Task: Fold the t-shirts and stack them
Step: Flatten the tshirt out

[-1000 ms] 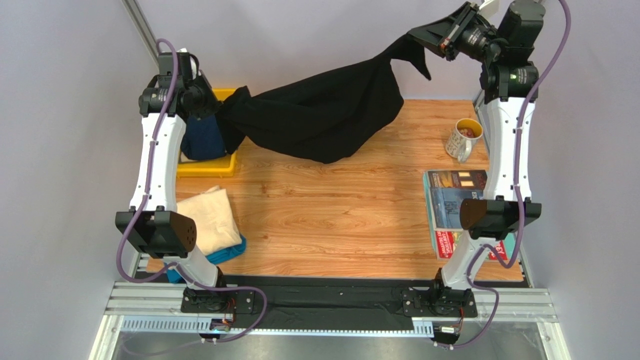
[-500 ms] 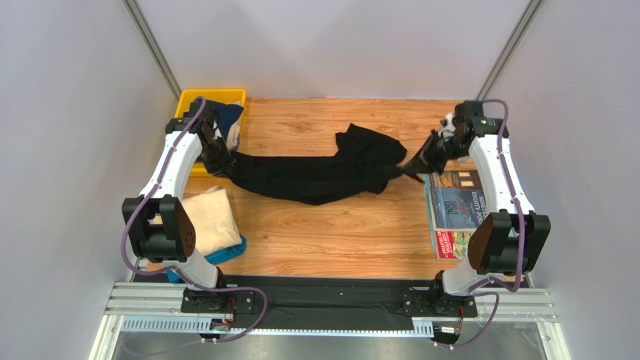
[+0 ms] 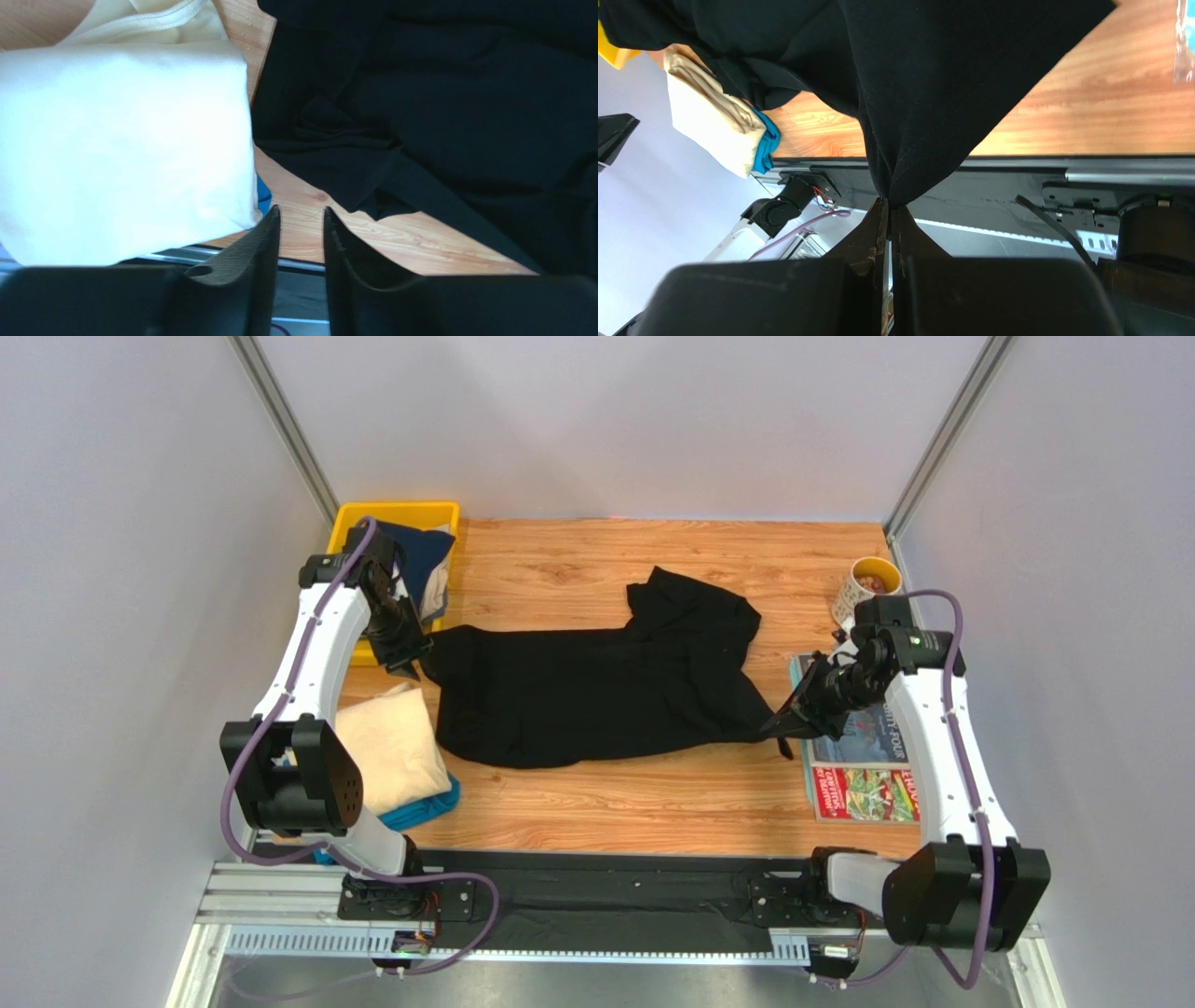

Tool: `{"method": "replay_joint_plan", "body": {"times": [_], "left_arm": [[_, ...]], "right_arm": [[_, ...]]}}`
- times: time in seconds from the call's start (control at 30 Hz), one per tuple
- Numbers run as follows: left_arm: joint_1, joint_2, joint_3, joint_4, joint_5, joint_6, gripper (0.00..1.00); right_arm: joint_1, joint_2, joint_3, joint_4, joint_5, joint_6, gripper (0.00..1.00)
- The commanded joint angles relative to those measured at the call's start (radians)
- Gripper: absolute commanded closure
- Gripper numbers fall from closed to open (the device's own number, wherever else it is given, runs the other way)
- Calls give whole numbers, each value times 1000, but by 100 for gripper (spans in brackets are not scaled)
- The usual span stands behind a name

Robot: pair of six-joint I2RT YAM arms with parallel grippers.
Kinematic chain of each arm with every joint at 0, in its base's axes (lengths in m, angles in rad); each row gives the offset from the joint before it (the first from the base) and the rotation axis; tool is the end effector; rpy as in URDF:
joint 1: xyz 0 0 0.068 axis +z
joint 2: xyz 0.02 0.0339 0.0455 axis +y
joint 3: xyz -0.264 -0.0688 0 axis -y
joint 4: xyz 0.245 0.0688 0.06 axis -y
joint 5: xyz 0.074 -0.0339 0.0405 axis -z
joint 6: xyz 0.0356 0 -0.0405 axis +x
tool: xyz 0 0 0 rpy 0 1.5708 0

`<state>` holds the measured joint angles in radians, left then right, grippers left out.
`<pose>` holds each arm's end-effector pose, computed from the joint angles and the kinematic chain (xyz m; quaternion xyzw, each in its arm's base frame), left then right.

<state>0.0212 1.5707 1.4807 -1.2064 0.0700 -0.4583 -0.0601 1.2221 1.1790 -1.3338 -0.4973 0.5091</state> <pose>0.2990 0.0038 0.3098 -0.2304 0.9628 -0.0635 0.1259 0.1981 0.0051 0.3077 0.2480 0.9326 0.2597 0.0369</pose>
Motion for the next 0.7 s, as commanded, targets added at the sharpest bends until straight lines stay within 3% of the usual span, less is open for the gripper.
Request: {"method": "replay_joint_plan", "body": {"times": [0.0, 0.13, 0.17, 0.2, 0.3, 0.43, 0.67], "left_arm": [[0, -23, 20, -24, -10, 10, 60], [-1, -12, 35, 16, 22, -19, 60], [-6, -9, 46, 24, 33, -19, 60], [-7, -6, 47, 33, 42, -19, 60], [-17, 11, 73, 45, 51, -22, 60], [-55, 32, 96, 77, 69, -22, 59], [-99, 97, 176, 87, 93, -25, 59]], "right_arm": [[2, -104, -85, -332, -24, 37, 100], [2, -90, -70, -332, -37, 43, 94], [2, -85, -44, -332, -24, 49, 88], [2, -79, -16, -331, 15, 51, 75], [2, -44, 138, -331, 141, 39, 61], [2, 87, 269, -223, 212, -18, 55], [22, 390, 284, 79, 146, -115, 55]]}}
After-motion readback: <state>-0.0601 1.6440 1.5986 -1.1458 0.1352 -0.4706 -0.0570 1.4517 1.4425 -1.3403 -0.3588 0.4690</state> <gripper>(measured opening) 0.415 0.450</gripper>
